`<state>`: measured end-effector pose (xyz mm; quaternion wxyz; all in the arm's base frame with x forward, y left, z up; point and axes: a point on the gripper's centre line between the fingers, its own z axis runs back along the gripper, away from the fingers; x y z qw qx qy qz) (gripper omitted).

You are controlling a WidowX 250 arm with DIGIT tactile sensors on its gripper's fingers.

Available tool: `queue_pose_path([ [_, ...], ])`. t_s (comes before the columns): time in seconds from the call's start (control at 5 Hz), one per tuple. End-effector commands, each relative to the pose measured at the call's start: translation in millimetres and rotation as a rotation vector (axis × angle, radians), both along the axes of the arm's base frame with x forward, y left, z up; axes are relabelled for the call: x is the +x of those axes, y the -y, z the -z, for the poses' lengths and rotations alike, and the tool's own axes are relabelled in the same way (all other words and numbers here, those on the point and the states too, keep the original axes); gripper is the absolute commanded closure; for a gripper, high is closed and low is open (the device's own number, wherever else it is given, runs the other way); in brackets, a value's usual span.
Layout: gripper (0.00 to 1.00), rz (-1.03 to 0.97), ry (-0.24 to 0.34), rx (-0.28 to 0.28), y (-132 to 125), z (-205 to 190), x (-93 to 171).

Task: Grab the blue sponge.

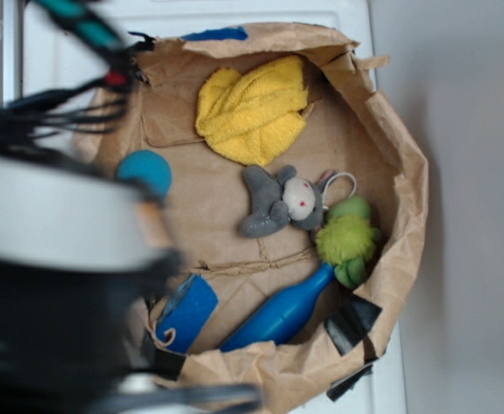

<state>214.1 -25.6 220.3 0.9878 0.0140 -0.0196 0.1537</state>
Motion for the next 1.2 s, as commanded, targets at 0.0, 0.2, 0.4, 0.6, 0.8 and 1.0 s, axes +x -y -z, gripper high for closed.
queue_pose_path([
  [0.0,0.00,-0.374,-0.013,0.065,-33,25,60],
  [0.2,0.00,-0.374,-0.013,0.065,-33,25,60],
  [0.4,0.00,-0.374,-0.013,0.065,-33,25,60],
  [0.6,0.00,-0.374,-0.013,0.065,-33,25,60],
  [0.8,0.00,-0.374,-0.013,0.065,-33,25,60],
  [1.0,0.00,-0.360,0.043,0.067,-37,56,49],
])
